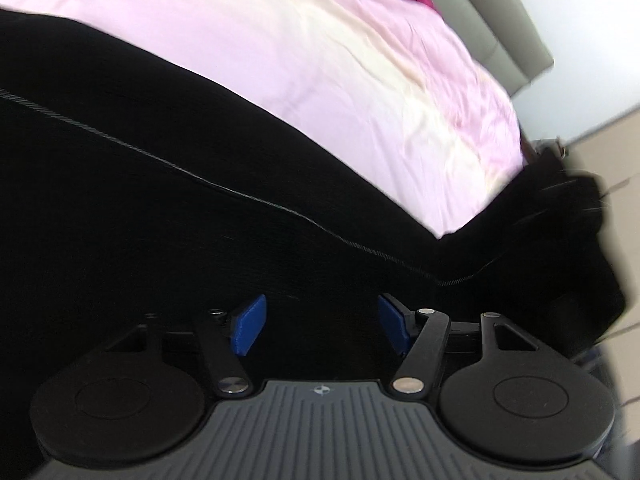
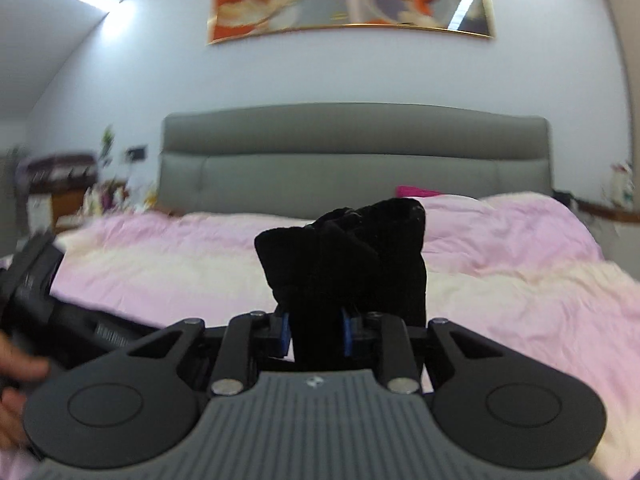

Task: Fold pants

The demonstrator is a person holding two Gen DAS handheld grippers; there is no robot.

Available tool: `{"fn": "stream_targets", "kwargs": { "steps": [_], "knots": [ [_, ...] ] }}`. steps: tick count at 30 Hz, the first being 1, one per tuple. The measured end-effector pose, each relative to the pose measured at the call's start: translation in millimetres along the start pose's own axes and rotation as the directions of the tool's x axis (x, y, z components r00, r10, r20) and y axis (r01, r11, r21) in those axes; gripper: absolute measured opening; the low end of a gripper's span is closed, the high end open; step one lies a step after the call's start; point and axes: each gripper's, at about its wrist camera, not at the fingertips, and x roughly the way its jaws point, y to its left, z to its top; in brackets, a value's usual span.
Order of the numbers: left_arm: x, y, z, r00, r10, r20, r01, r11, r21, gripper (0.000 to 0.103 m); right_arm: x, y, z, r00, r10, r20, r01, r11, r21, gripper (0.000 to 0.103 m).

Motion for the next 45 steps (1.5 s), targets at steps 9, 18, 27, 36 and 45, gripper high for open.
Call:
{"fn": "stream_targets", "kwargs": {
  "steps": [9, 18, 27, 36, 45],
  "knots": [
    [-33.1, 48.8, -6.1, 0.999, 0.030, 0.014, -0.028, 0.992, -0.123, 0.054, 41.3, 132.6, -65.2, 0.961, 0.097, -0.258, -0.229, 0.801, -0.552, 0.020],
    [-64.8, 44.9, -1.8, 0.992, -0.017, 0.124, 0.029, 0.995, -0.092, 0.063, 35.4, 140.6, -41.2, 0.997, 0.002, -0.078, -0.045, 0.829, -0.558, 0.023],
    [-86.1, 22.0, -0.3, 0.989, 0.006, 0.148, -0.012, 0.999, 0.038, 0.069, 56.4, 149.3, -56.7, 0.932, 0.056, -0.357, -0.245, 0.825, -0.510, 0.033],
    [-60.6, -40.8, -6.1, 0.994, -0.051, 0.095, 0.024, 0.963, 0.270, 0.069, 23.3, 53.5, -1.3, 0.914, 0.281, -0.291, -0.266, 0.960, 0.091, 0.035],
    [6.6, -48.6, -20.2, 0.998, 0.055, 0.010, -0.055, 0.931, 0.360, 0.053, 38.4, 47.0, -23.5, 0.844, 0.105, -0.526, -0.034, 0.989, 0.143, 0.035]
  ]
}}
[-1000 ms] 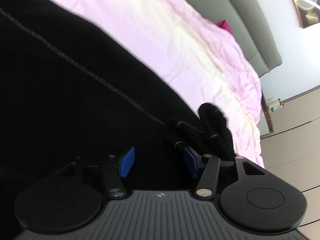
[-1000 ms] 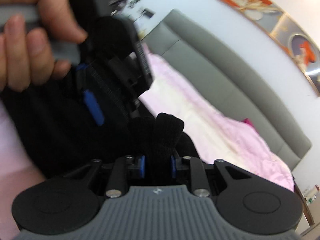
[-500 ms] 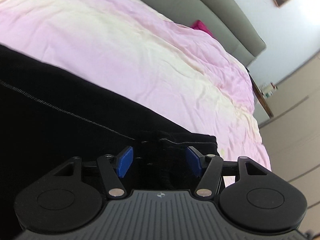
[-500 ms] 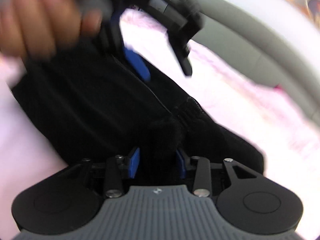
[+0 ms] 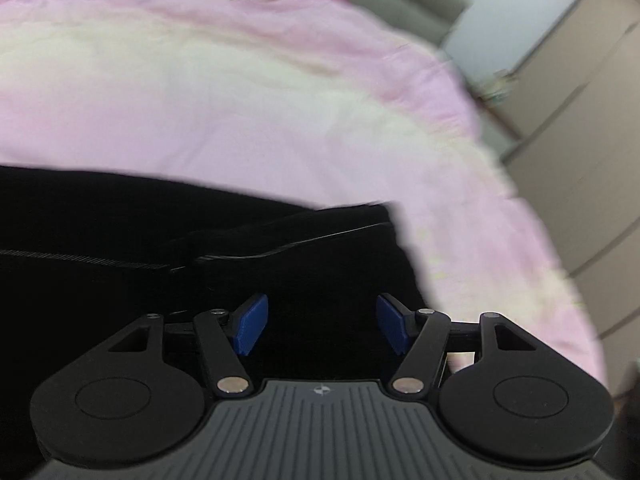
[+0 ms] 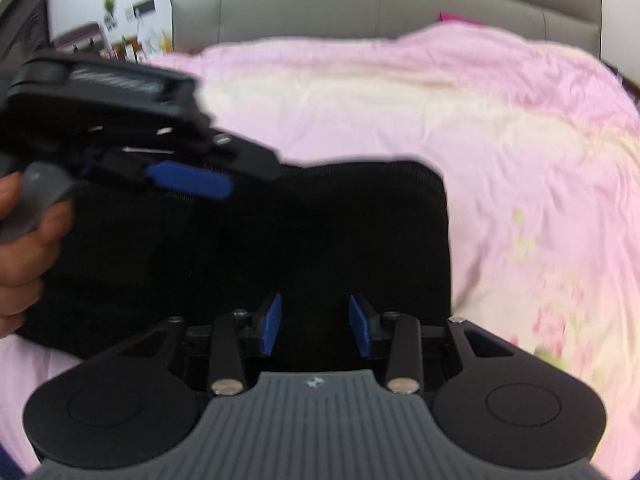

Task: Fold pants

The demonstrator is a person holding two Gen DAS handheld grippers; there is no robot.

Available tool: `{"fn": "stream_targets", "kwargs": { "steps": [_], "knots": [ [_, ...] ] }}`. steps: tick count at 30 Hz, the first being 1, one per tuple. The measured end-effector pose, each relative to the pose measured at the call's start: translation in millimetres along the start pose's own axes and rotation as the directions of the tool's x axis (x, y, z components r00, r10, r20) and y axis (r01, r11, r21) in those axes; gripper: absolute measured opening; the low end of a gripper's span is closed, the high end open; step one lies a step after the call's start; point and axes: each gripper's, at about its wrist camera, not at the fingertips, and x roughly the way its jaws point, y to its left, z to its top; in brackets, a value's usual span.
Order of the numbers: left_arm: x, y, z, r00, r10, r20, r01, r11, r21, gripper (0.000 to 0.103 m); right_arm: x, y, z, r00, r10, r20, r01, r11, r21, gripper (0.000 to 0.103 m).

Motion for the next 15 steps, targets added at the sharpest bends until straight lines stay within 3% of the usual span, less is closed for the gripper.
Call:
{"fn": "stream_targets", "kwargs": {
  "steps": [1, 3, 5, 6, 7, 8, 10, 12, 15],
  "knots": [
    [7.4, 10.6, -2.5, 1.000, 0.014, -0.016, -0.015, 0.999, -0.034, 0.045, 1.2, 3.6, -5.1, 1.000, -0.002, -0.030, 0.002, 1.000, 0.011, 0.035],
    [10.6, 42.6, -6.8, 0.999, -0.042, -0.005, 0.040, 0.980, -0.193, 0.019, -5.6, 0.6, -31.9, 0.998, -0.006, -0.068, 0.006, 1.000, 0.007, 0.035],
    [10.3, 77.1, -11.4, 0.992, -0.128, 0.008, 0.119, 0.898, -0.423, 0.007, -6.5, -4.3, -38.7, 0.998, -0.015, -0.067, 0.014, 1.000, -0.005, 0.035],
    [8.6, 88.1, -14.3, 0.984, -0.175, 0.020, 0.162, 0.854, -0.494, 0.007, -5.8, -9.2, -35.1, 0.998, -0.005, -0.058, 0.006, 1.000, 0.009, 0.035],
    [4.1, 90.2, -13.0, 0.981, -0.192, 0.030, 0.181, 0.843, -0.506, 0.006, -8.4, -12.0, -33.7, 0.999, 0.011, -0.041, -0.010, 0.999, 0.034, 0.035],
    [-4.6, 86.0, -12.7, 0.983, -0.180, 0.035, 0.176, 0.868, -0.465, 0.009, -11.9, -16.1, -32.0, 0.999, 0.038, -0.015, -0.037, 0.997, 0.065, 0.035],
    [-23.3, 67.3, -12.7, 0.988, -0.142, 0.051, 0.151, 0.929, -0.336, 0.031, -21.0, -24.5, -27.8, 0.994, 0.092, 0.054, -0.098, 0.985, 0.140, 0.035],
    [-35.7, 48.3, -17.1, 0.985, -0.152, 0.085, 0.168, 0.957, -0.238, 0.074, -28.4, -28.1, -23.8, 0.989, 0.098, 0.115, -0.118, 0.978, 0.174, 0.035],
    [-37.7, 16.5, -23.1, 0.991, -0.115, 0.064, 0.121, 0.989, -0.083, 0.078, -38.2, -22.8, -23.2, 0.982, 0.062, 0.178, -0.094, 0.980, 0.177, 0.035]
  ]
}}
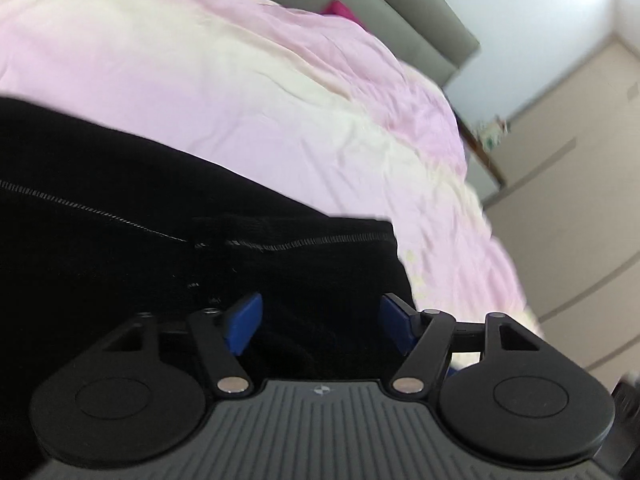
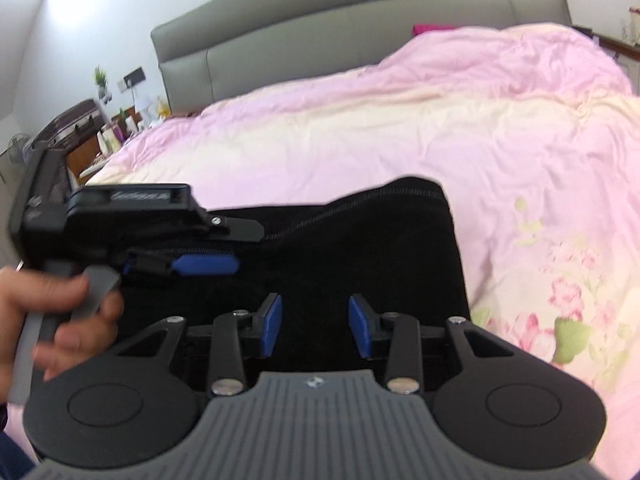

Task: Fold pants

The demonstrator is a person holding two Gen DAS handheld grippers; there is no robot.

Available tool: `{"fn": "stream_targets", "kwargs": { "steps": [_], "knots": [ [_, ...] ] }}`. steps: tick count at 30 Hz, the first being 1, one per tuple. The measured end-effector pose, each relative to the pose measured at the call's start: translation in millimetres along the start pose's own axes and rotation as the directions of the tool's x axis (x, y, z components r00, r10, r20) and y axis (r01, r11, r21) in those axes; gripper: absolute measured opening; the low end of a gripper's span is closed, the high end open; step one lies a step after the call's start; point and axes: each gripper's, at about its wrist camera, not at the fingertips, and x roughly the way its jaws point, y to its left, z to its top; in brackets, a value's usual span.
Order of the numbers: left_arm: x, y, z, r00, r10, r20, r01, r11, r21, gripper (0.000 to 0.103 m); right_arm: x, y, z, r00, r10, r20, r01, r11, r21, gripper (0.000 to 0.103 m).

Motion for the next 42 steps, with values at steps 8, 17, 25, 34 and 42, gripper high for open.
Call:
{"fn": "stream_targets", "kwargs": {
  "steps": [8, 17, 25, 34, 42],
  "knots": [
    [5.6, -0.1, -26.4, 0.965, 0.223, -0.139, -0.201, 0.967, 0.158, 0.080, 26.9, -10.1, -3.4, 0.987, -0.121, -0.103, 0.121, 0.993, -0.003, 0.034],
    [-50.1, 5.3, -28.5, 0.973, 0.216, -0.079, -0.199, 0.962, 0.187, 0.077, 43.6, -19.2, -8.8, 0.987, -0.011, -0.159, 0.012, 1.000, 0.007, 0.035],
    [-144.2, 57.3, 7.2, 0.943, 0.331, 0.039, -0.333, 0.930, 0.153, 0.077, 30.0, -11.9, -5.1, 0.997, 0.000, -0.082, -0.002, 1.000, -0.020, 0.035],
    [-261.2, 176.5, 32.7, 0.874, 0.469, 0.129, -0.421, 0.862, -0.283, 0.086, 14.8, 3.1, 1.5, 1.000, 0.020, 0.014, -0.019, 0.998, -0.052, 0.035],
    [-351.3, 263.7, 29.0, 0.805, 0.565, 0.180, -0.417, 0.755, -0.506, 0.088, 12.7, 54.4, 6.5, 0.990, 0.137, 0.038, -0.132, 0.984, -0.120, 0.042]
  ]
}}
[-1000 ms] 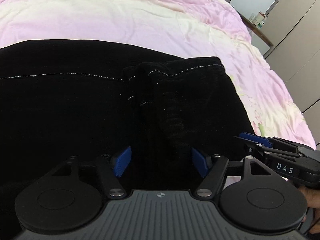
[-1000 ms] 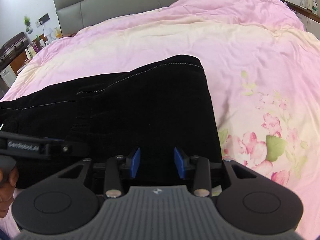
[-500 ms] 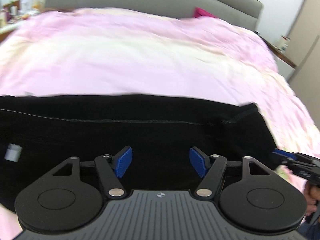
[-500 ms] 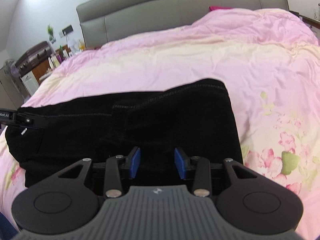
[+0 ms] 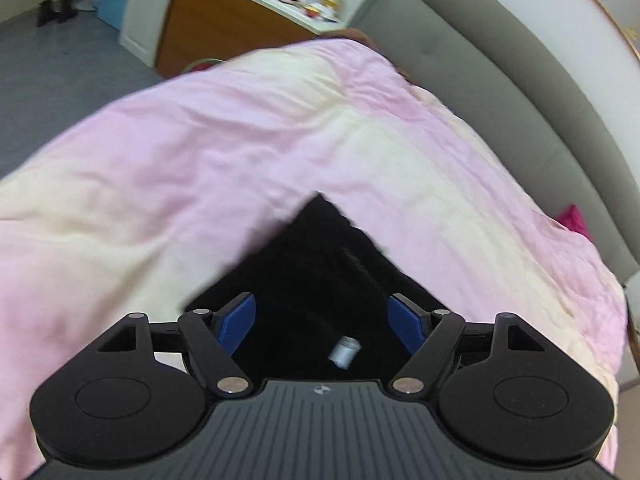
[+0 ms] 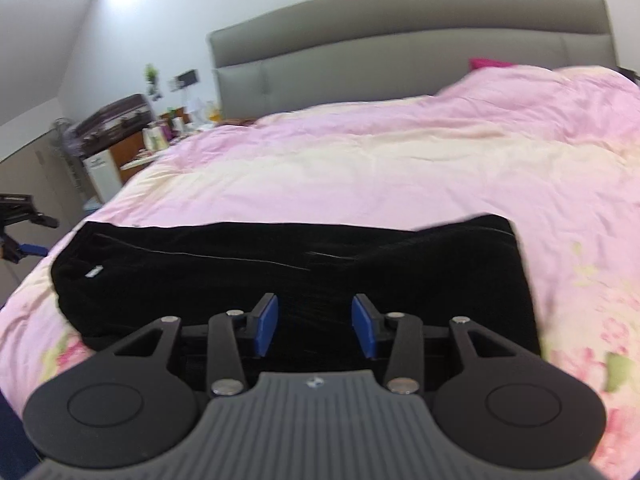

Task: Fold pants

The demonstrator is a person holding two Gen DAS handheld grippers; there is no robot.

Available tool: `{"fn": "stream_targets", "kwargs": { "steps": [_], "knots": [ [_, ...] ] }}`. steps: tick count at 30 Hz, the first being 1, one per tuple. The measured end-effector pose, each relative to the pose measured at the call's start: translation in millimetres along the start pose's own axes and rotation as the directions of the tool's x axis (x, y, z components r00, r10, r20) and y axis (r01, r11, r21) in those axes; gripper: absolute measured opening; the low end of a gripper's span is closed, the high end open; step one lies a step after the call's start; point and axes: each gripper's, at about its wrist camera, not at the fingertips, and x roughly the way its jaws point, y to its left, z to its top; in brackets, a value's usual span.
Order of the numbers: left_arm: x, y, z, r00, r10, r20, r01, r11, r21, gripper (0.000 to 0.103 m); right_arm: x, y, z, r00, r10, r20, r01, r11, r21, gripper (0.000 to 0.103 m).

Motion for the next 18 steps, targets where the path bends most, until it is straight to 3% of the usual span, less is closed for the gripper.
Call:
{"fn": "stream_targets", "kwargs": {
  "steps": [4, 10, 15, 18],
  "knots": [
    [9.9, 38.6, -3.1, 1.000, -0.015, -0.005, 0.014, 0.996, -0.085, 0.088, 38.9, 65.4, 4.1, 0.995, 0.097, -0.026, -0.096, 0.994, 0.045, 0.042],
    [33.0, 64.2, -15.9, 0.988, -0.128, -0.092, 0.107, 0.973, -0.204, 0.089, 124.7, 178.4, -1.4, 0.967, 0.238, -0.095, -0.232, 0.970, 0.071, 0.042],
    [62.6, 87.9, -21.6, 0.973, -0.169, -0.155, 0.113, 0.942, -0.316, 0.091, 170.2, 247.5, -7.8, 0.945, 0.285, -0.161, -0.278, 0.958, 0.063, 0.042],
    [78.1, 94.9, -23.3, 0.968, -0.197, -0.157, 0.133, 0.928, -0.347, 0.092, 184.6, 272.5, -13.2, 0.942, 0.274, -0.192, -0.275, 0.961, 0.023, 0.042]
  ]
}}
